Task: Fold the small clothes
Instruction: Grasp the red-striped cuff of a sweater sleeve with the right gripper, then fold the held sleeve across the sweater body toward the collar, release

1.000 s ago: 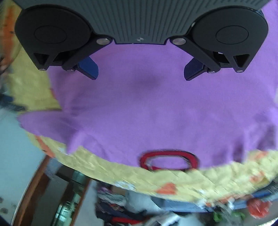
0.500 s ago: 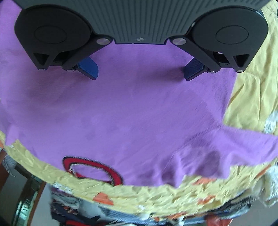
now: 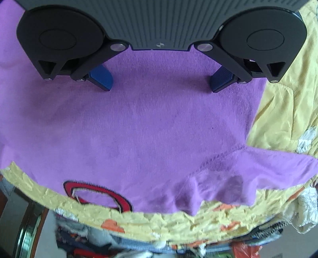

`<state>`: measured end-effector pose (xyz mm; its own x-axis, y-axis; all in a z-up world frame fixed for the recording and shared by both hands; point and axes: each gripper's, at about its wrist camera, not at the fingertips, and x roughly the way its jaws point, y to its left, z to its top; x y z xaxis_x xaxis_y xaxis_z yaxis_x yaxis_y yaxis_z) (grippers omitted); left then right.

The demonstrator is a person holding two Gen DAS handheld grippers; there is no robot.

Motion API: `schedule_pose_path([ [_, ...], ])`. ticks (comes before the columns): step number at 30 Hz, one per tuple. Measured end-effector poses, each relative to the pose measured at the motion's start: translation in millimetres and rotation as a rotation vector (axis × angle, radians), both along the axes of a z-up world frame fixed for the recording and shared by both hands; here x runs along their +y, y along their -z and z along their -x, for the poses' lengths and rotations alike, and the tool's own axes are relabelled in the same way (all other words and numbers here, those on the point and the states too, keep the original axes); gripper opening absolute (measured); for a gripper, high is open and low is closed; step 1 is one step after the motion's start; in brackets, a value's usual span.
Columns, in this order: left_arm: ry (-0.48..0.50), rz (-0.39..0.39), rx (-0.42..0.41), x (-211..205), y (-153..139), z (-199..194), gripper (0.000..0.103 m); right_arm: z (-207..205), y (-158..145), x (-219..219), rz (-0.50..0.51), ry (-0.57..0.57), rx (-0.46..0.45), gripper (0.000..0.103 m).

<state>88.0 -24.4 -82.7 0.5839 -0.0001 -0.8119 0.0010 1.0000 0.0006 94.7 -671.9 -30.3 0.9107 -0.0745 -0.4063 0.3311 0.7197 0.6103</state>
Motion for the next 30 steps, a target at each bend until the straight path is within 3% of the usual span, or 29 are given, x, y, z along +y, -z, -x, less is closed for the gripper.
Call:
schedule_pose_path([
  [4, 0.057, 0.043, -0.011, 8, -3, 5, 0.103, 8, -36, 81, 0.060, -0.110, -0.084, 0.003],
  [8, 0.059, 0.198, -0.032, 40, -16, 13, 0.103, 16, -56, 176, 0.096, -0.238, -0.151, 0.003],
  [14, 0.043, 0.152, -0.117, 84, -40, 31, 0.103, -1, -57, 309, 0.061, -0.414, -0.188, 0.003],
  [21, -0.022, 0.170, -0.182, 132, -61, 46, 0.103, -43, -32, 428, 0.038, -0.551, -0.115, 0.003],
  [24, -0.048, 0.178, -0.177, 146, -62, 47, 0.103, -55, -17, 459, 0.012, -0.600, -0.070, 0.003],
  [30, -0.086, 0.186, -0.144, 160, -56, 43, 0.103, -66, 13, 499, 0.052, -0.652, 0.001, 0.003],
])
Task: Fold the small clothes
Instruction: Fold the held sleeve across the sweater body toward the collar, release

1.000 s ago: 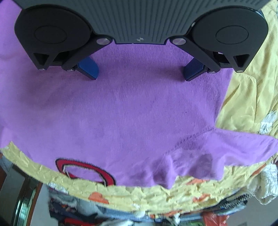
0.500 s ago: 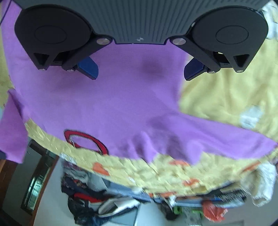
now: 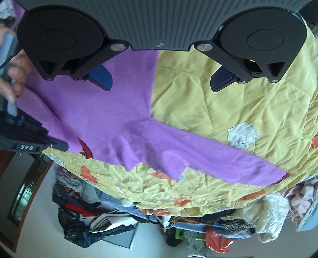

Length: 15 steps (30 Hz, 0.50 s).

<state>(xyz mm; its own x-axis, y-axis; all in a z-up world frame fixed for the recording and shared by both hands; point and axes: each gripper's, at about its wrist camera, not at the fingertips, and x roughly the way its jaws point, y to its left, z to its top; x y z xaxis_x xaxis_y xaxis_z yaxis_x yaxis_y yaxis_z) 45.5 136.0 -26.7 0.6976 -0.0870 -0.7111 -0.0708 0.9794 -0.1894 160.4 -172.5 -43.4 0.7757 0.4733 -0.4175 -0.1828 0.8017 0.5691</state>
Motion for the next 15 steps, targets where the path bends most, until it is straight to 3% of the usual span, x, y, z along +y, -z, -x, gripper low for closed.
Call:
schedule_pose_path([
  [4, -0.004, 0.004, 0.012, 2, 2, 2, 0.103, -13, 17, 21, 0.016, -0.026, 0.031, 0.003],
  [7, 0.011, -0.007, 0.020, -2, 3, 1, 0.103, -25, 38, 32, 0.026, -0.064, 0.125, 0.007],
  [9, 0.017, -0.011, 0.025, -6, 3, -1, 0.103, -25, 49, 42, 0.088, -0.081, 0.172, 0.043],
  [10, 0.022, -0.006, 0.026, -9, 2, -3, 0.103, -20, 51, 46, 0.106, -0.102, 0.182, 0.081],
  [11, 0.024, 0.002, 0.026, -11, 1, -7, 0.103, -10, 47, 49, 0.100, -0.146, 0.134, 0.096],
  [13, 0.029, 0.027, 0.014, -16, -4, -14, 0.103, 9, 35, 46, 0.124, -0.197, 0.076, 0.097],
  [15, 0.052, 0.084, -0.009, -24, -9, -27, 0.103, 27, 20, 25, 0.155, -0.155, -0.001, 0.096],
])
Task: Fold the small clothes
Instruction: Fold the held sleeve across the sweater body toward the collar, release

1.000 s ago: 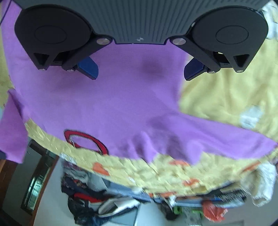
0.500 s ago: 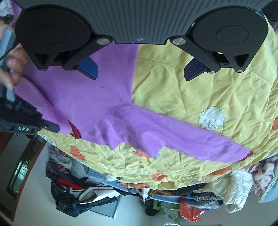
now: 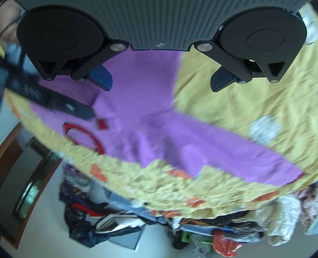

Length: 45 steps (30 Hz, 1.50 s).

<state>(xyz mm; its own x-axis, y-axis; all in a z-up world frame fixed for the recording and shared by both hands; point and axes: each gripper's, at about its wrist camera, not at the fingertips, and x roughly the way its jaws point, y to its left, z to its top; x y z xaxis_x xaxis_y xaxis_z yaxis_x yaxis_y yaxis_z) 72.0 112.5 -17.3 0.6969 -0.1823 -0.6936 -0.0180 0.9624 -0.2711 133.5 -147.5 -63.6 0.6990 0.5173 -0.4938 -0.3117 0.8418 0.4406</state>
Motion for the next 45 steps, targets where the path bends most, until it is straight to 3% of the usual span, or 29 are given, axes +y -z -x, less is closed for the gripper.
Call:
schedule_pose_path([
  [3, 0.058, 0.124, -0.035, -14, -4, -26, 0.103, 13, -14, -53, 0.136, 0.148, -0.102, 0.096],
  [5, 0.132, 0.270, -0.018, -28, -2, -50, 0.103, 8, -15, -88, 0.309, 0.258, -0.108, 0.079],
  [6, 0.178, 0.307, -0.007, -40, 1, -60, 0.103, 3, -13, -109, 0.352, 0.289, -0.079, 0.075],
  [7, 0.219, 0.294, -0.004, -56, 2, -66, 0.103, 0, -10, -126, 0.338, 0.297, -0.046, 0.070],
  [9, 0.316, 0.197, -0.015, -99, 9, -77, 0.103, -6, -3, -159, 0.243, 0.281, 0.010, 0.070],
  [12, 0.309, -0.073, -0.070, -151, 28, -86, 0.103, -11, 6, -184, 0.141, 0.280, 0.037, 0.070],
  [14, 0.255, -0.269, -0.054, -170, 46, -93, 0.103, -17, 14, -191, 0.100, 0.267, 0.074, 0.070],
  [15, 0.220, -0.306, -0.051, -166, 51, -93, 0.103, -19, 19, -194, 0.098, 0.266, 0.085, 0.070],
  [19, -0.004, -0.322, 0.012, -105, 67, -88, 0.103, -25, 21, -202, 0.221, 0.278, 0.089, 0.068],
  [21, -0.086, -0.230, 0.033, -65, 73, -81, 0.103, -23, 22, -206, 0.304, 0.273, 0.077, 0.068],
  [24, -0.224, -0.189, 0.034, -30, 65, -65, 0.103, -21, 22, -208, 0.443, 0.299, 0.076, 0.068],
  [26, -0.214, -0.106, -0.022, -26, 52, -55, 0.103, -17, 20, -208, 0.467, 0.318, 0.066, 0.069],
  [28, -0.182, -0.082, -0.075, -43, 37, -55, 0.103, -13, 15, -207, 0.499, 0.370, 0.054, 0.071],
  [31, -0.038, -0.042, -0.064, -80, 34, -71, 0.103, -12, 12, -200, 0.426, 0.319, 0.014, 0.071],
  [34, 0.048, -0.055, -0.032, -109, 54, -100, 0.103, -20, 16, -191, 0.383, 0.235, -0.008, 0.071],
  [36, 0.052, -0.144, 0.000, -125, 72, -109, 0.103, -33, 24, -194, 0.390, 0.216, 0.017, 0.071],
  [38, 0.047, -0.284, -0.064, -132, 85, -110, 0.103, -42, 31, -204, 0.452, 0.254, 0.037, 0.074],
  [42, 0.020, -0.224, -0.046, -112, 87, -115, 0.103, -56, 28, -233, 0.446, 0.352, 0.083, 0.074],
  [45, 0.004, -0.185, -0.020, -92, 78, -114, 0.103, -52, 20, -225, 0.474, 0.392, 0.103, 0.076],
])
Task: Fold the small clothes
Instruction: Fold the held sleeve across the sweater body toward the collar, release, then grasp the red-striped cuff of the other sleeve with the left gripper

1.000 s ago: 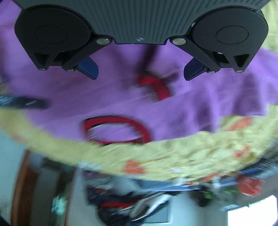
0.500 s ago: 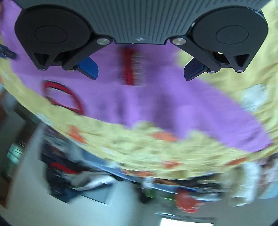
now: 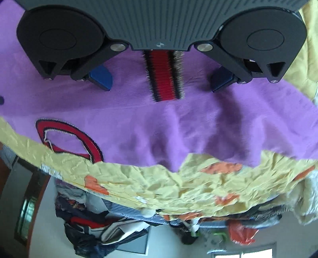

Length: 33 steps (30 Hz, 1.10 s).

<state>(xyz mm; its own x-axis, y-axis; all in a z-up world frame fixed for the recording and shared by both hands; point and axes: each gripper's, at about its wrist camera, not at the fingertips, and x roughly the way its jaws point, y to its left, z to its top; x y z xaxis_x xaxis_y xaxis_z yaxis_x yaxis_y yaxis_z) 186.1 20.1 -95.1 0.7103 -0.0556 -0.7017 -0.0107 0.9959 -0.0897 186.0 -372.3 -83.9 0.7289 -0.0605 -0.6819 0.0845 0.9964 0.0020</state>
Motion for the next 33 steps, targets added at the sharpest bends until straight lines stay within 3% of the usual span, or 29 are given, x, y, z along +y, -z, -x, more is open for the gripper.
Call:
schedule_pose_path([
  [3, 0.007, 0.029, 0.012, 18, -3, 4, 0.103, 10, -4, 21, -0.017, -0.086, -0.026, 0.082],
  [5, 0.028, -0.001, 0.019, 25, -5, 6, 0.103, 6, 10, 28, 0.074, -0.080, 0.012, 0.098],
  [6, 0.020, -0.026, 0.022, 29, -7, 10, 0.103, 6, 15, 22, 0.082, -0.048, -0.017, 0.103],
  [8, 0.015, -0.014, 0.012, 43, -9, 13, 0.103, 0, 18, -13, -0.076, 0.048, -0.009, 0.103],
  [10, -0.014, -0.010, 0.025, 61, -11, 16, 0.103, -9, 13, -26, -0.058, 0.137, 0.028, 0.103],
  [12, -0.050, 0.003, 0.020, 87, -14, 20, 0.103, -8, 5, -26, -0.083, 0.125, 0.006, 0.103],
  [16, -0.180, 0.101, 0.007, 163, -17, 31, 0.103, -3, -4, 7, -0.028, -0.023, -0.092, 0.103],
  [18, -0.254, 0.160, -0.009, 206, -19, 37, 0.103, -16, 6, 18, -0.050, -0.096, -0.043, 0.103],
  [19, -0.286, 0.193, -0.008, 228, -20, 37, 0.103, -25, 13, 23, -0.033, -0.098, 0.007, 0.103],
  [20, -0.319, 0.235, -0.008, 251, -20, 37, 0.103, -27, 17, 27, 0.010, -0.085, -0.007, 0.103],
  [23, -0.380, 0.323, -0.033, 307, -23, 30, 0.103, -36, 15, 19, 0.005, 0.042, 0.009, 0.103],
  [26, -0.409, 0.403, -0.035, 350, -26, 10, 0.103, -33, 12, 27, 0.023, 0.097, 0.032, 0.103],
  [31, -0.439, 0.533, -0.070, 397, -23, -17, 0.103, -3, 7, 62, -0.002, 0.088, 0.045, 0.103],
  [33, -0.449, 0.598, -0.099, 412, -19, -24, 0.103, 13, 6, 89, 0.044, 0.067, 0.034, 0.103],
])
